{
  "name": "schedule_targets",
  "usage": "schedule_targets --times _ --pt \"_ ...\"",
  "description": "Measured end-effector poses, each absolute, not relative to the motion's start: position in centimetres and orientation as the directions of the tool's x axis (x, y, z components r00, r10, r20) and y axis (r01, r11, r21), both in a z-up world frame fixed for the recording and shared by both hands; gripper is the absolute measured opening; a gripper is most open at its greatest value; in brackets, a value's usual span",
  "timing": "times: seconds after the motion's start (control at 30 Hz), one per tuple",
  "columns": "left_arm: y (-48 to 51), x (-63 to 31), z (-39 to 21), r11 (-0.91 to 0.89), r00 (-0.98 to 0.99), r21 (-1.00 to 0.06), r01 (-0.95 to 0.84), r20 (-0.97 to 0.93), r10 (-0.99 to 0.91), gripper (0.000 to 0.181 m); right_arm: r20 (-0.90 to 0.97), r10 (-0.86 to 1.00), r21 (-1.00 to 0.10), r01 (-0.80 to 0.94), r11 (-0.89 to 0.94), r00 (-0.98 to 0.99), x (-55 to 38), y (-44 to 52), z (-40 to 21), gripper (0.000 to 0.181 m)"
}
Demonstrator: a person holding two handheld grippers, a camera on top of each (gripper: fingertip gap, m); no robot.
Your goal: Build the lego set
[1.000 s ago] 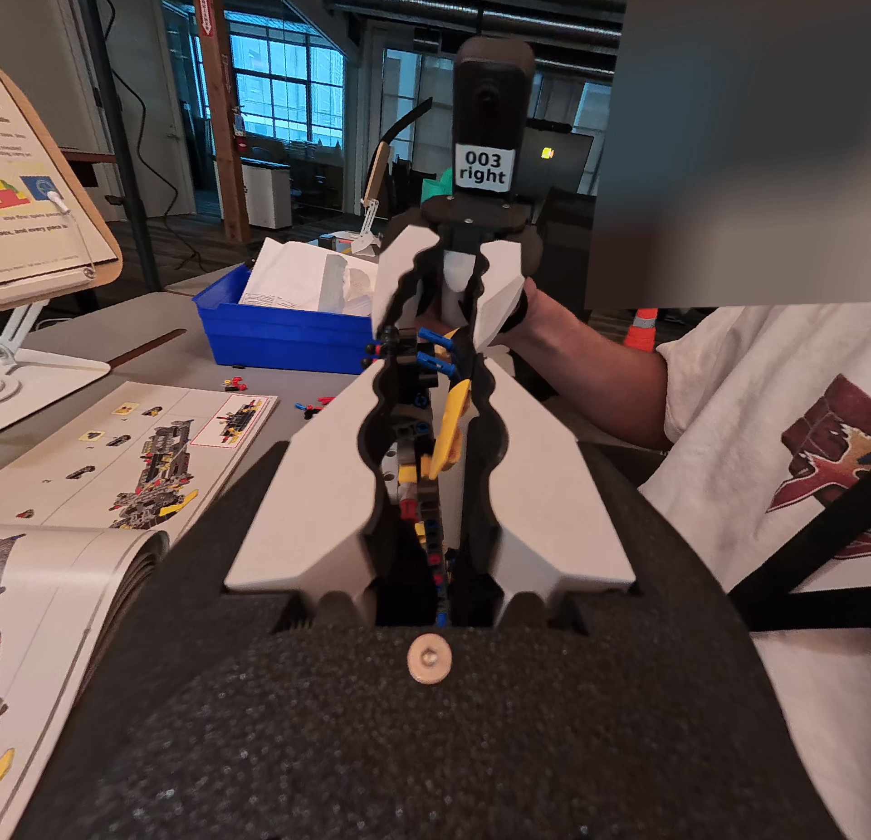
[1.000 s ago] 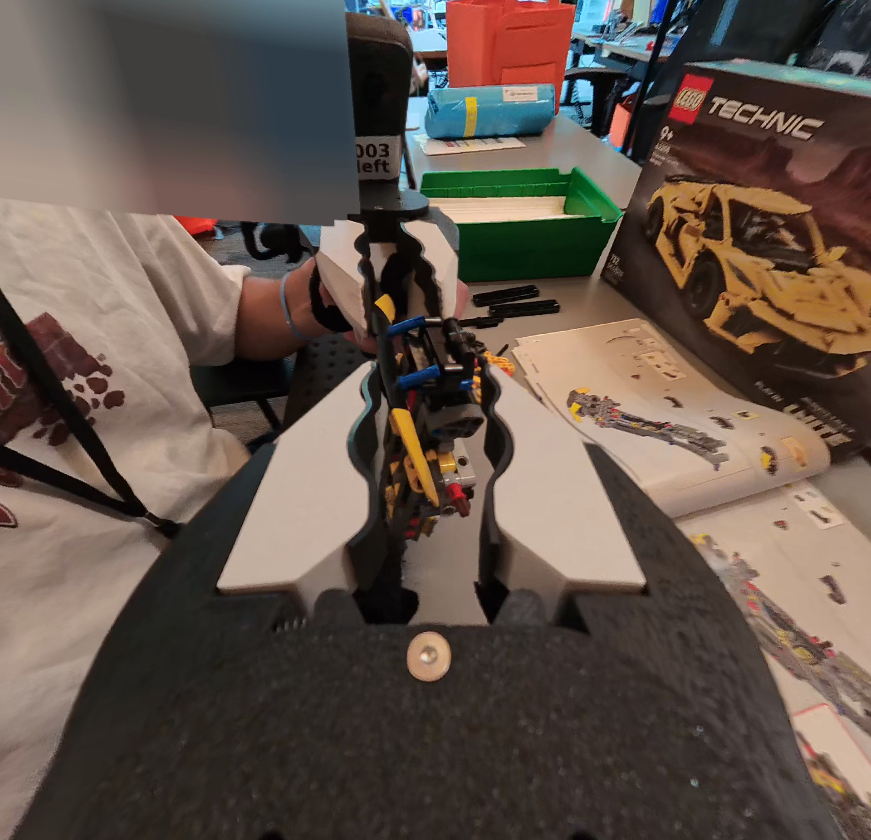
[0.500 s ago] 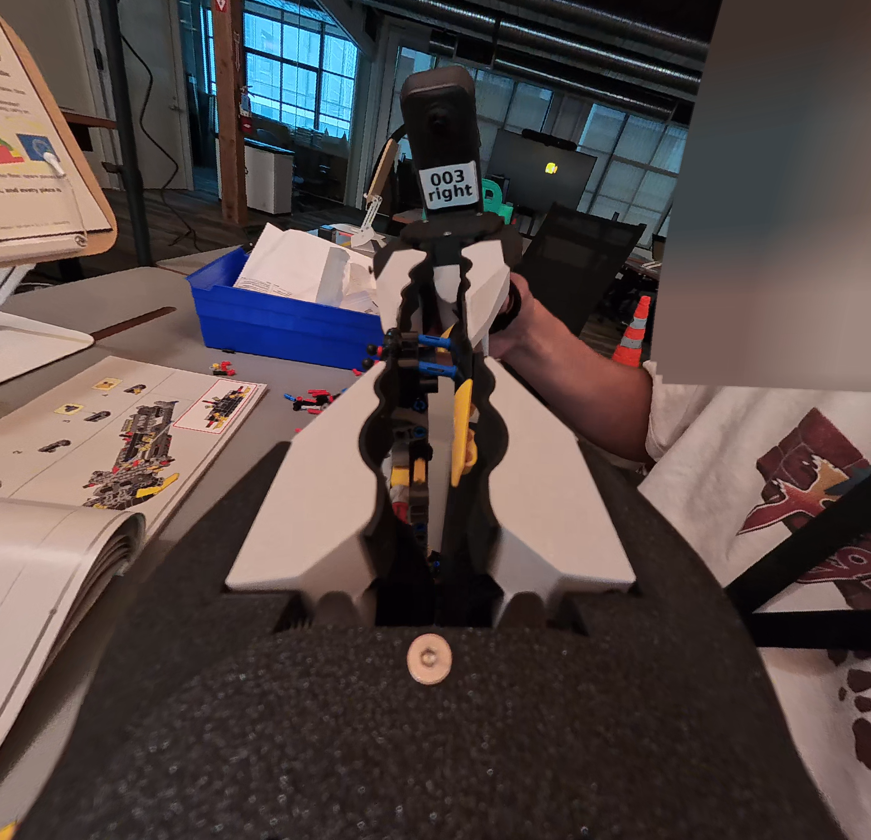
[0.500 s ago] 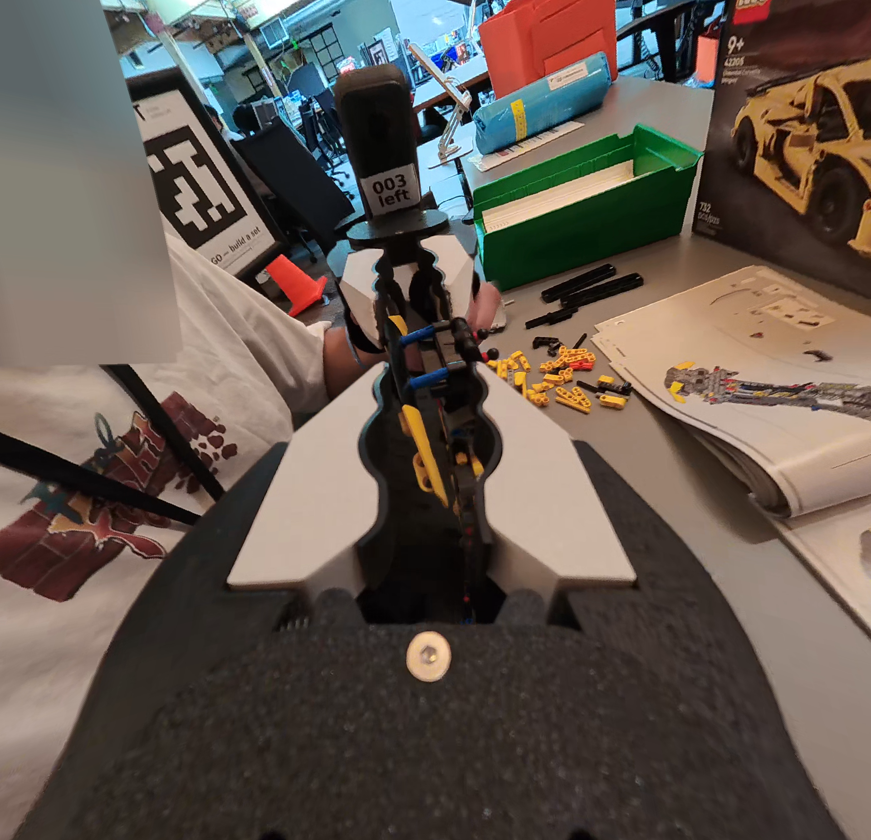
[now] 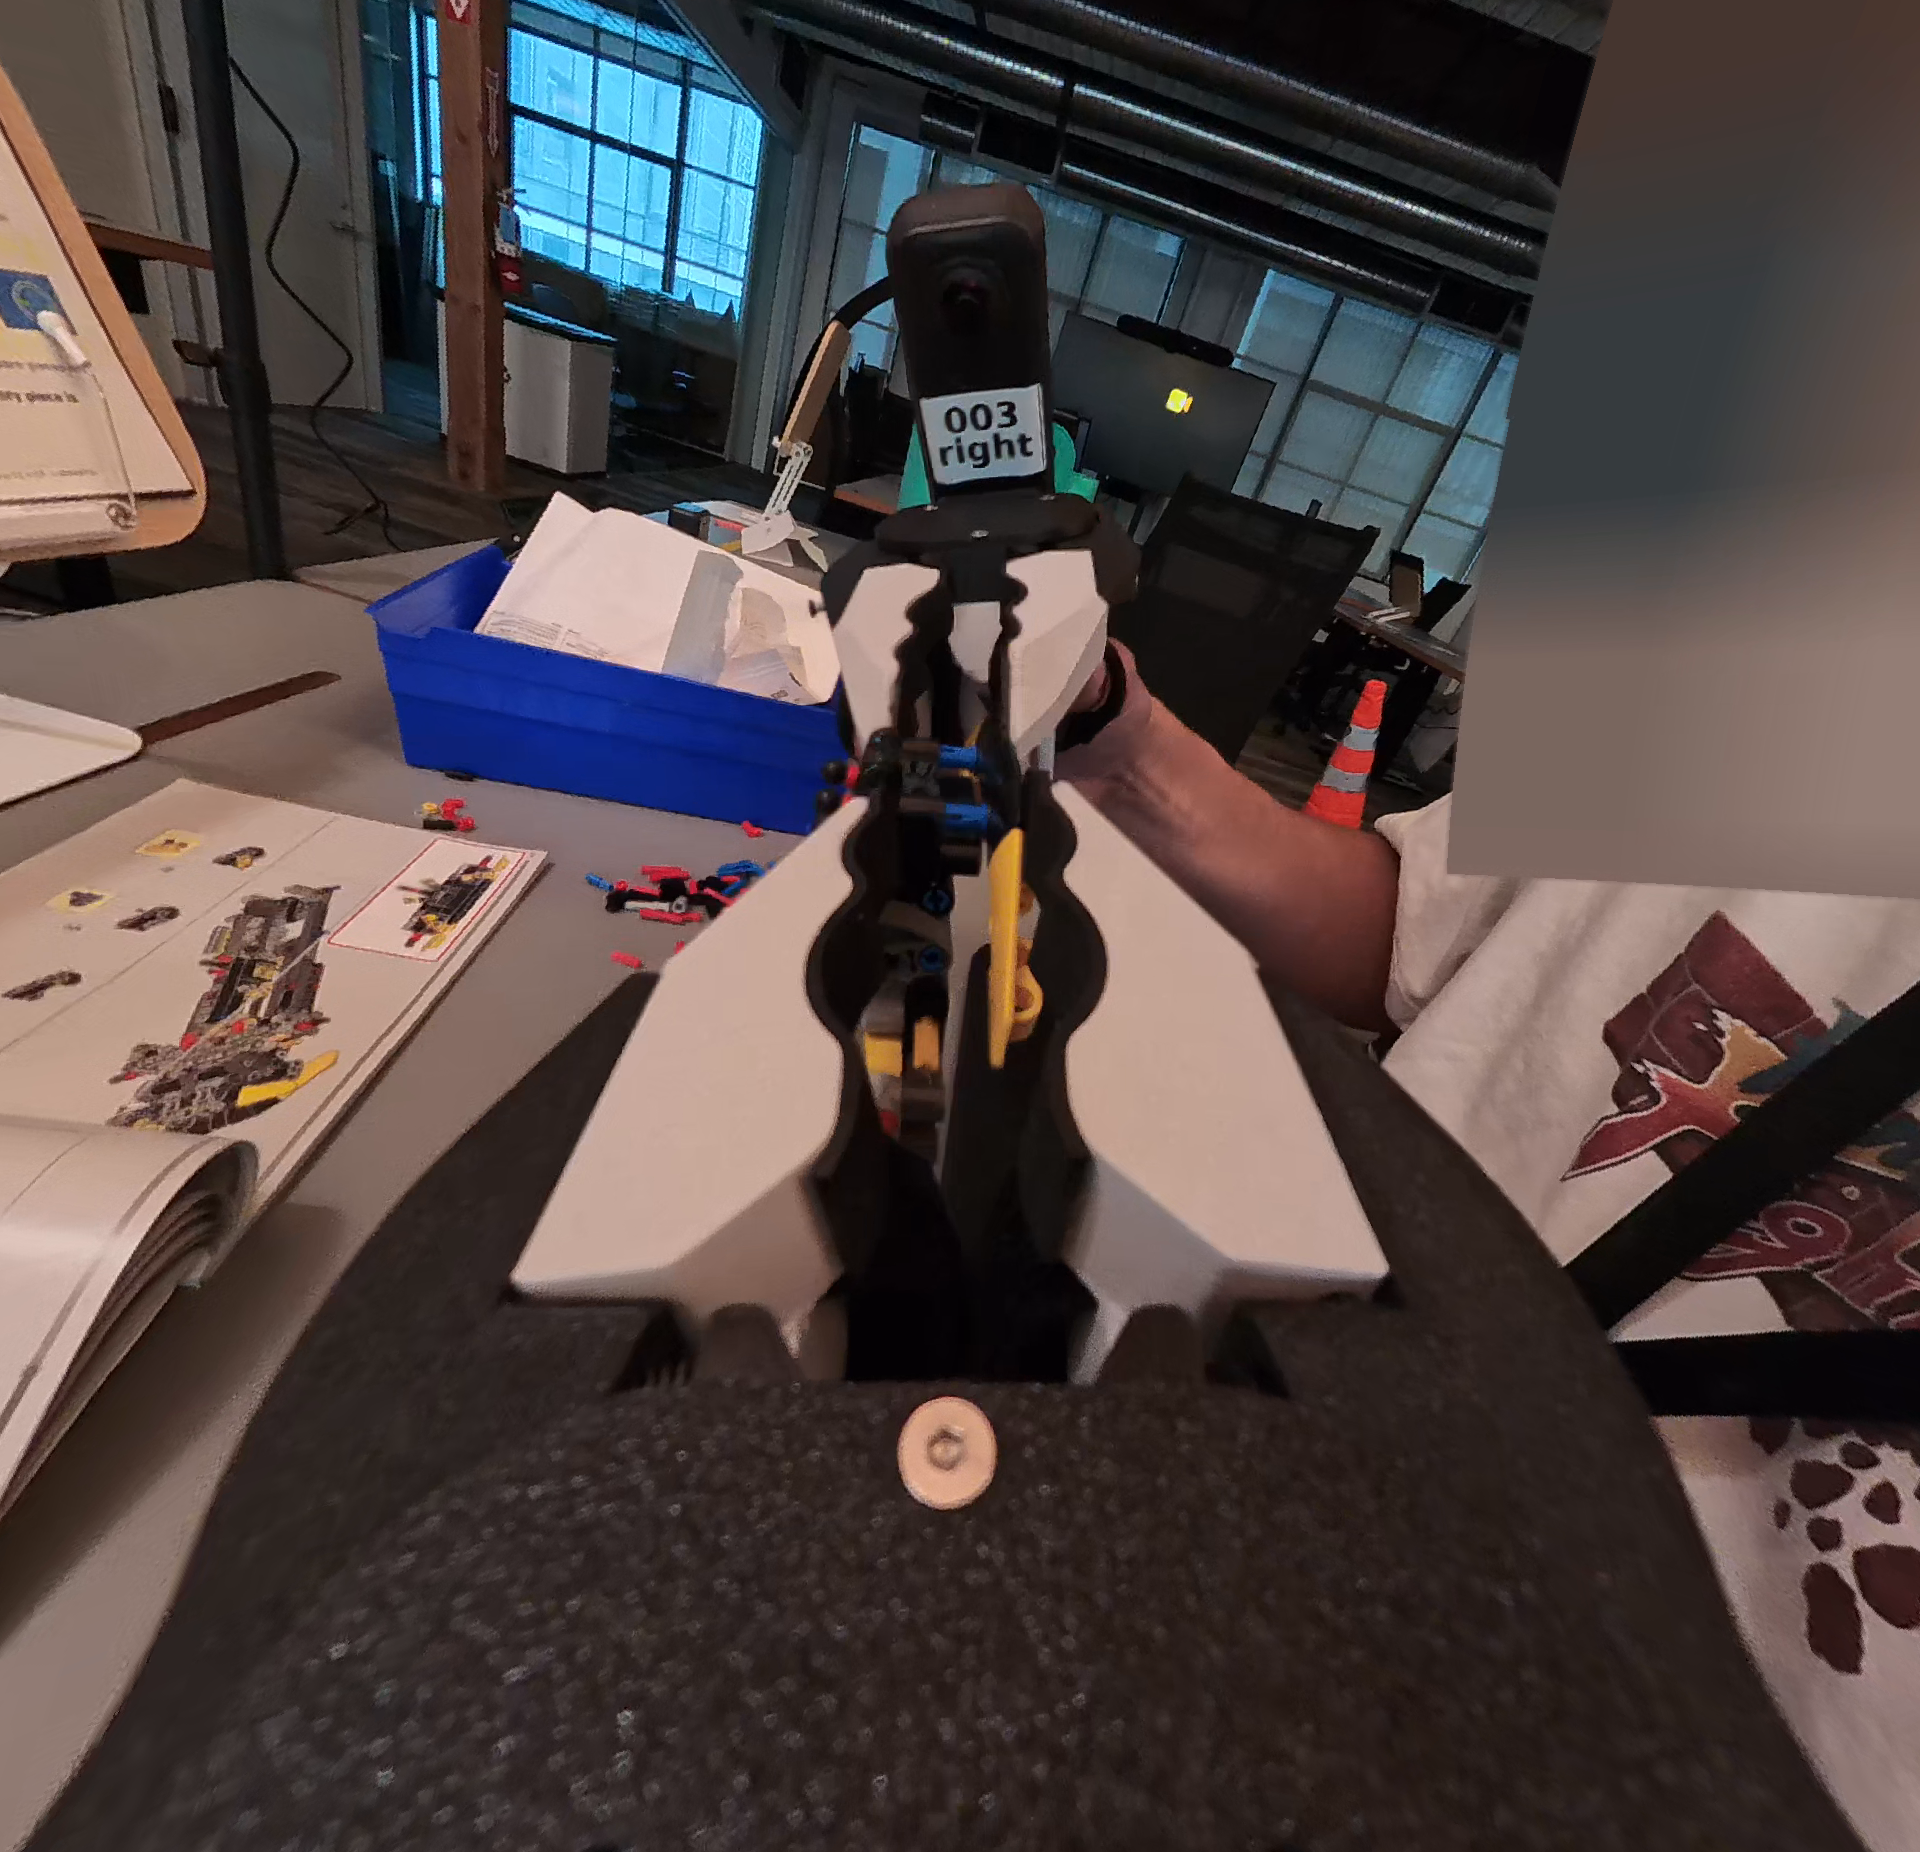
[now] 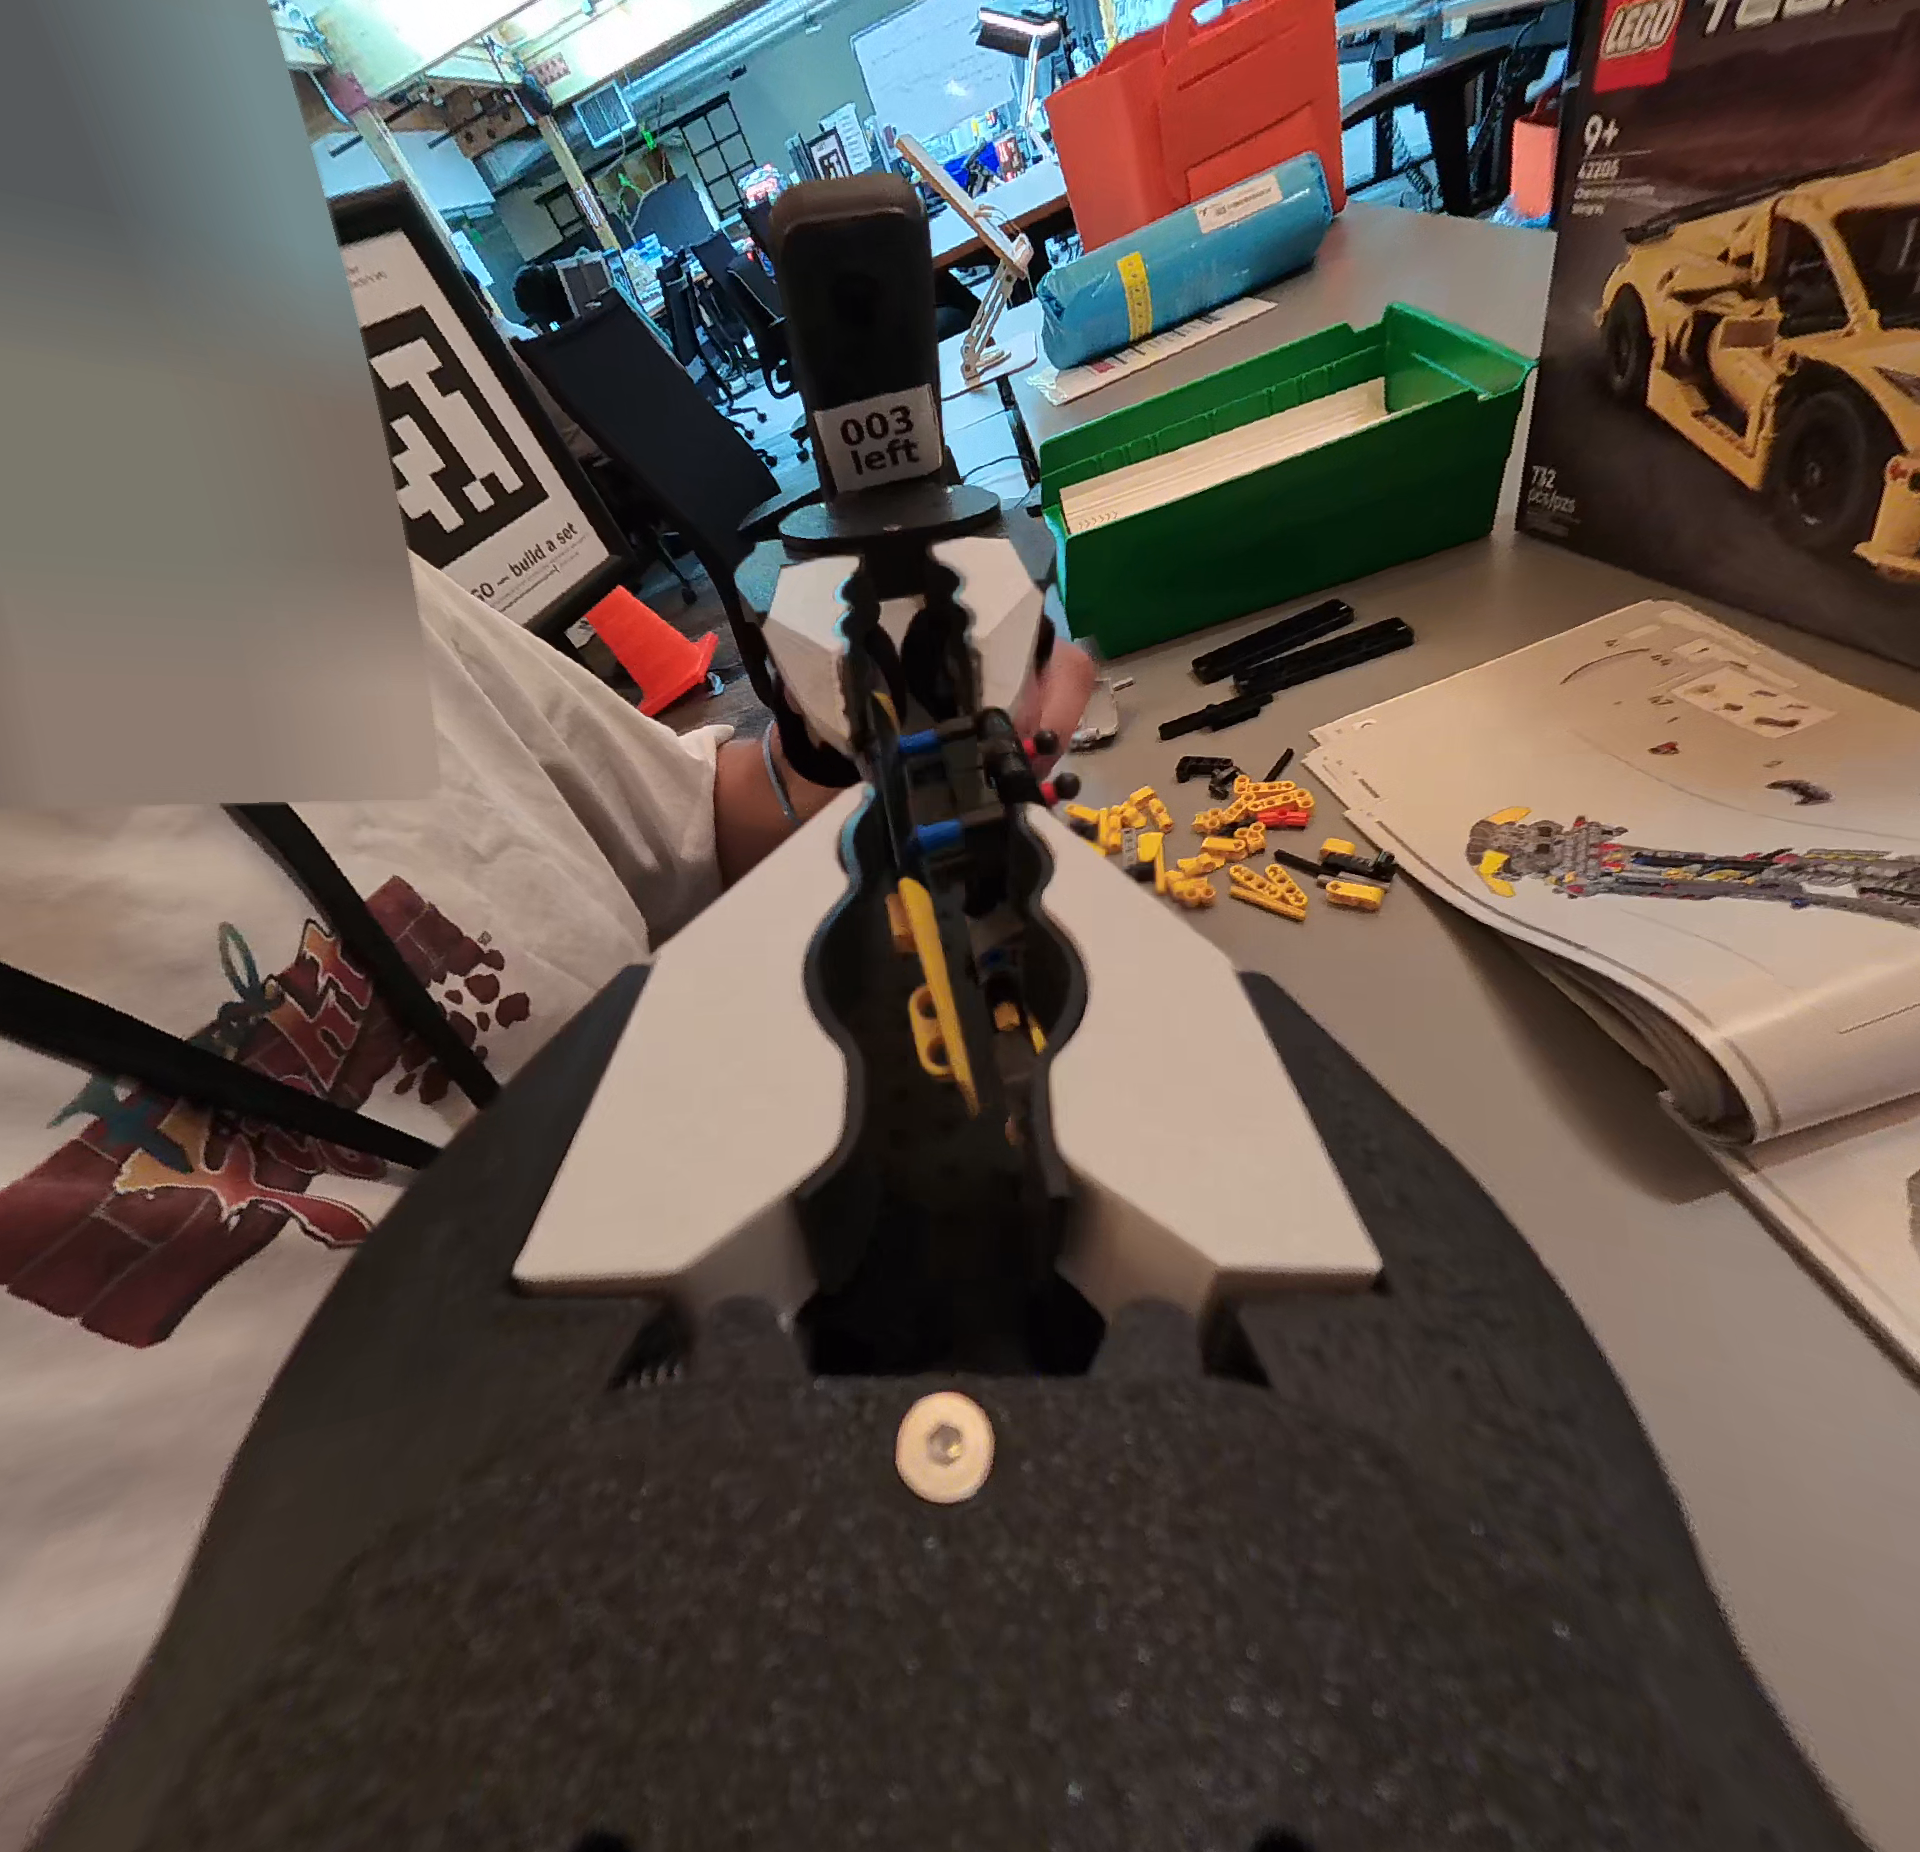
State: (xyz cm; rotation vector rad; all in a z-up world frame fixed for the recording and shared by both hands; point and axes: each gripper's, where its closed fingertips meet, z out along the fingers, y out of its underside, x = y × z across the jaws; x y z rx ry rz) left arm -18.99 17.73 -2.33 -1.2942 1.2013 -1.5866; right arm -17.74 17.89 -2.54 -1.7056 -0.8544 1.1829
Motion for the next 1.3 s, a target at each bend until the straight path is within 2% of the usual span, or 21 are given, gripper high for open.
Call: schedule_targets --times 0.37,0.63,0.73,0.87,1.0,1.13,1.3 --pt "17.6 -19.0 -2.3 -0.230 -0.211 -0.973 0.013 0.222 -0.952 0.021 -0.341 0.894 -0.929 0.039 -0.367 0.292 -17.7 17.8 -2.5 0.022" --pt "17.6 -19.0 -2.3 -0.206 -0.202 -0.978 0.027 0.197 -0.960 0.022 -0.245 0.913 -0.955 0.078 -0.285 0.327 -17.7 17.9 -2.5 0.020" --pt "17.7 -18.9 -2.3 -0.209 -0.206 -0.978 0.022 0.200 -0.958 0.021 -0.280 0.911 -0.947 0.070 -0.314 0.302 -17.7 17.9 -2.5 0.021" --pt "17.6 -18.8 -2.3 -0.235 -0.215 -0.972 0.012 0.227 -0.950 0.021 -0.138 0.924 -0.932 0.268 -0.242 0.356 -17.4 18.1 -2.4 0.029" --pt "17.3 -18.9 -2.2 -0.211 -0.215 -0.977 0.016 0.203 -0.955 0.022 -0.140 0.937 -0.858 0.433 -0.276 0.320 -17.5 17.5 -2.5 0.024" --pt "17.1 -19.1 -2.1 -0.174 -0.197 -0.985 0.020 0.166 -0.966 0.021 -0.165 0.937 -0.804 0.508 -0.309 0.308 -17.6 17.2 -2.6 0.021" --pt "17.1 -19.6 -2.2 -0.079 -0.158 -0.997 0.012 0.076 -0.985 0.021 -0.137 0.946 -0.798 0.534 -0.281 0.293 -18.1 17.1 -2.7 0.021"
